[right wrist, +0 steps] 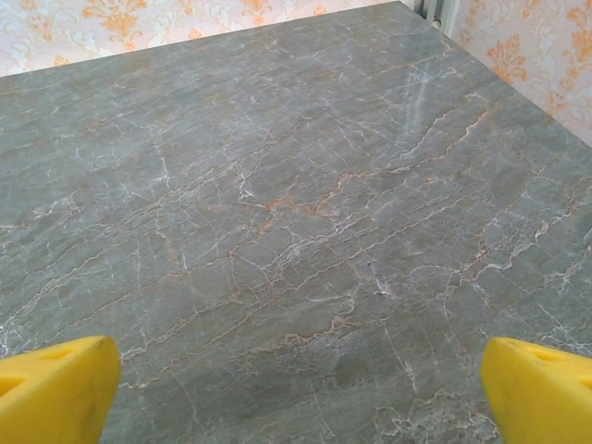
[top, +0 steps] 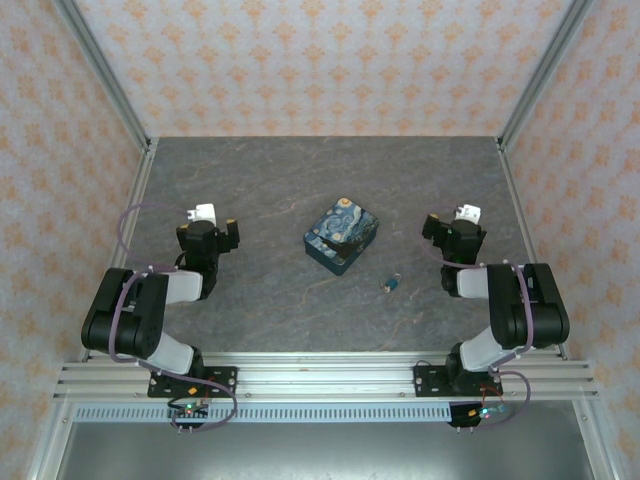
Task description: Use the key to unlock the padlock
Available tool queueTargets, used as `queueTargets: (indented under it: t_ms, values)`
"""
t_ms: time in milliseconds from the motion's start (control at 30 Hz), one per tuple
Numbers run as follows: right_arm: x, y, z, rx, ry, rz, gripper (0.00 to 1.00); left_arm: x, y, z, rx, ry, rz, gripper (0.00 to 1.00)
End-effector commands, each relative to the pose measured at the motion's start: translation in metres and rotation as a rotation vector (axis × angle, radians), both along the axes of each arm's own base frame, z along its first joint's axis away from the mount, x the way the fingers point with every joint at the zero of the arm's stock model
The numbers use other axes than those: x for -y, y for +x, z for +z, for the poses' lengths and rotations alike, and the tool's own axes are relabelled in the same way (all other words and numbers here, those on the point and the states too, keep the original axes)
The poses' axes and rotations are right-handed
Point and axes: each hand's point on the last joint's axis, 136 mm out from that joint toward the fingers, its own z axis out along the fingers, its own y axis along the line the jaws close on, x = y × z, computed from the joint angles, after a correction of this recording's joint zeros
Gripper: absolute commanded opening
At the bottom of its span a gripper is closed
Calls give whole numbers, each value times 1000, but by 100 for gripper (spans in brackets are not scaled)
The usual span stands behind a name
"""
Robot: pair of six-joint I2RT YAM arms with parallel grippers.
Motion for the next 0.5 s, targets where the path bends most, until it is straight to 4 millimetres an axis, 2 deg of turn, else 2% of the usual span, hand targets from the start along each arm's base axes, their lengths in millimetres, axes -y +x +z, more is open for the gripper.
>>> queueTargets:
  t_ms: [0,467]
  values:
    - [-3,1,6,27,13,10,99,0,8,12,42,13,-14,100]
    - [-8,3,6,19,9,35,99,0,8,12,43,13,-15,100]
